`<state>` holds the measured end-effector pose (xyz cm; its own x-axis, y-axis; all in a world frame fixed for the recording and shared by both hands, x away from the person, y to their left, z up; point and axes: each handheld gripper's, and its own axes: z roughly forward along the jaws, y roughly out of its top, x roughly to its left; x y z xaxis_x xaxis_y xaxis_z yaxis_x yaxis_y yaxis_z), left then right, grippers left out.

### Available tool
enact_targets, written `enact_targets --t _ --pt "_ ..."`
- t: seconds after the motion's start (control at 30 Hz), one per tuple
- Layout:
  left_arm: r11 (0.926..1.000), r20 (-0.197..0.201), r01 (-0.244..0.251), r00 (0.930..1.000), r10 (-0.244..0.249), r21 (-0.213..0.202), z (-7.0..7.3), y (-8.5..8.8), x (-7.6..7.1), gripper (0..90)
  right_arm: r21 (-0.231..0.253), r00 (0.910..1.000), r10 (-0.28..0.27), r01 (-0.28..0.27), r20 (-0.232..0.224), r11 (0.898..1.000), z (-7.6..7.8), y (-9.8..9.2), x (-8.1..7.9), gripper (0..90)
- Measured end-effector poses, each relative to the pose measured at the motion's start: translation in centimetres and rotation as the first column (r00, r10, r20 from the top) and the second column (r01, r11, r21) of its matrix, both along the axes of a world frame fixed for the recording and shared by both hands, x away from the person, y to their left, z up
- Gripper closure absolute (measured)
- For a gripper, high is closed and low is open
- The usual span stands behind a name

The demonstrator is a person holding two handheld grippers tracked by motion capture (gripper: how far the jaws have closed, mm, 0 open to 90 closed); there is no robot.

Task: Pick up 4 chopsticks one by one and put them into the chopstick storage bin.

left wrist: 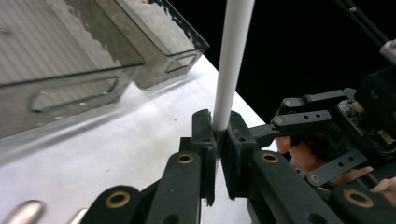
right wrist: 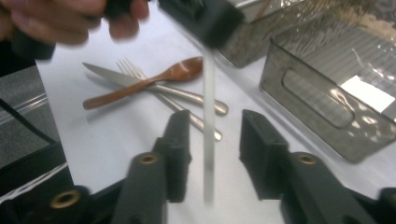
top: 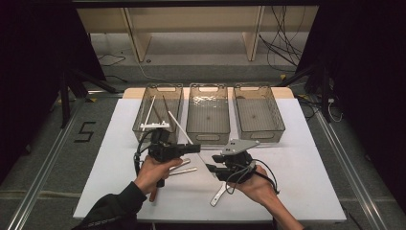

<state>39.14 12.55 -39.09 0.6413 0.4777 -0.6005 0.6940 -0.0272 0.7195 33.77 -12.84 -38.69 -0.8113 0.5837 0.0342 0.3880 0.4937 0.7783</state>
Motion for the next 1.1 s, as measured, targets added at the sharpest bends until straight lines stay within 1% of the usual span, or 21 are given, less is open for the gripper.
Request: enact_targets --t 0.07,0.2,0.3,0.4,0.47,0.67,0.83,0.93,1.1 --pt "0.9999 0.003 -0.012 0.9999 0.012 0.002 0.3 0.6 0.3 84.0 -0.018 0.9998 0.002 -0.002 -0.022 1.000 -0.1 -0.4 0.1 55.0" --pt "0.9987 0.029 -0.045 0.9986 0.044 0.022 1.0 2.0 1.0 83.9 -0.028 0.9984 -0.017 0.015 -0.054 0.999 -0.4 -1.2 0.3 47.0" --pt "0.9970 0.036 -0.074 0.9967 0.073 0.024 1.5 3.2 1.6 83.9 -0.035 0.9964 -0.036 0.033 -0.077 0.999 -0.5 -1.6 0.4 41.5" --pt "0.9951 0.043 -0.093 0.9948 0.092 0.033 1.9 4.2 2.1 83.9 -0.038 0.9945 -0.050 0.047 -0.092 0.998 -0.7 -2.0 0.5 39.4" --pt "0.9939 0.041 -0.106 0.9937 0.104 0.031 2.0 4.7 2.4 83.9 -0.042 0.9935 -0.054 0.050 -0.100 0.998 -0.8 -2.2 0.5 38.7" --pt "0.9888 0.037 -0.146 0.9887 0.145 0.030 2.6 6.3 3.7 83.9 -0.040 0.9924 -0.070 0.066 -0.101 0.997 -0.8 -3.0 0.2 37.3" --pt "0.9845 0.054 -0.170 0.9843 0.168 0.041 3.8 7.2 4.7 83.9 -0.036 0.9909 -0.090 0.087 -0.099 0.996 -0.8 -3.7 0.0 35.1" --pt "0.9803 0.065 -0.191 0.9802 0.187 0.052 4.8 7.8 5.5 83.9 -0.027 0.9901 -0.100 0.098 -0.098 0.995 -0.8 -4.1 -0.2 33.6" --pt "0.9714 0.074 -0.227 0.9723 0.222 0.069 5.7 8.7 6.8 83.9 -0.014 0.9901 -0.104 0.103 -0.094 0.995 -0.7 -4.4 -0.4 32.2"
